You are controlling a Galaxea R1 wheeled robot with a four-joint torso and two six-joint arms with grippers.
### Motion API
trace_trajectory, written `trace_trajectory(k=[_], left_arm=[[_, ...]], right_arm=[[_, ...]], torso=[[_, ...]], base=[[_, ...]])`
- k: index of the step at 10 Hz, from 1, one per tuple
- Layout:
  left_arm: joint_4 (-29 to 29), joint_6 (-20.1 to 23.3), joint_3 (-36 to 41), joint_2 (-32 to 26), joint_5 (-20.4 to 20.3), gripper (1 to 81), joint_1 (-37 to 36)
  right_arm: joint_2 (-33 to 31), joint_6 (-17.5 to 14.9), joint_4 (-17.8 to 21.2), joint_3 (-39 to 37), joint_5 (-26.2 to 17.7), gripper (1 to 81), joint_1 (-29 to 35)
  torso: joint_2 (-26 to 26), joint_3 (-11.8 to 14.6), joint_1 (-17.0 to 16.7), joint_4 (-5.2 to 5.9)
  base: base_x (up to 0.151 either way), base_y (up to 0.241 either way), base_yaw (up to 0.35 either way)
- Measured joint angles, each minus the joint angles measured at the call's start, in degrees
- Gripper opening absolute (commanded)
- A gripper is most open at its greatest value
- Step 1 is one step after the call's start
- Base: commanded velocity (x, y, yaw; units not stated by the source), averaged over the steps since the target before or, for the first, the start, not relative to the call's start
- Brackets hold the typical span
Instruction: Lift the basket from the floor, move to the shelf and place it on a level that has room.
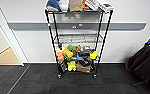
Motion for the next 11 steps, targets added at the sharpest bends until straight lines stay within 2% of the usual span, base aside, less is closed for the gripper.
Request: trace_trajectory(k=[3, 5, 11], left_arm=[[-0.06, -0.72, -0.13, 0.17, 0.06, 81.1, 1.18], [-0.09, -0.72, -0.13, 0.3, 0.01, 81.1, 1.21], [-0.11, -0.76, -0.13, 0.28, -0.11, 81.1, -0.39]], right_arm=[[0.0, 0.0, 0.05, -0.05, 0.02, 81.1, -0.6], [-0.02, 0.0, 0.05, -0.09, 0.04, 81.1, -0.79], [-0.16, 0.0, 0.05, -0.17, 0.09, 81.1, 0.83]], torso=[[-5.88, 0.0, 3.7, 0.0], [-8.88, -1.14, 5.51, 0.0], [-20.24, -11.67, 12.77, 0.0]], base=[[0.0, 0.0, 0.0], [0.0, 0.0, 0.0], [0.0, 0.0, 0.0]])
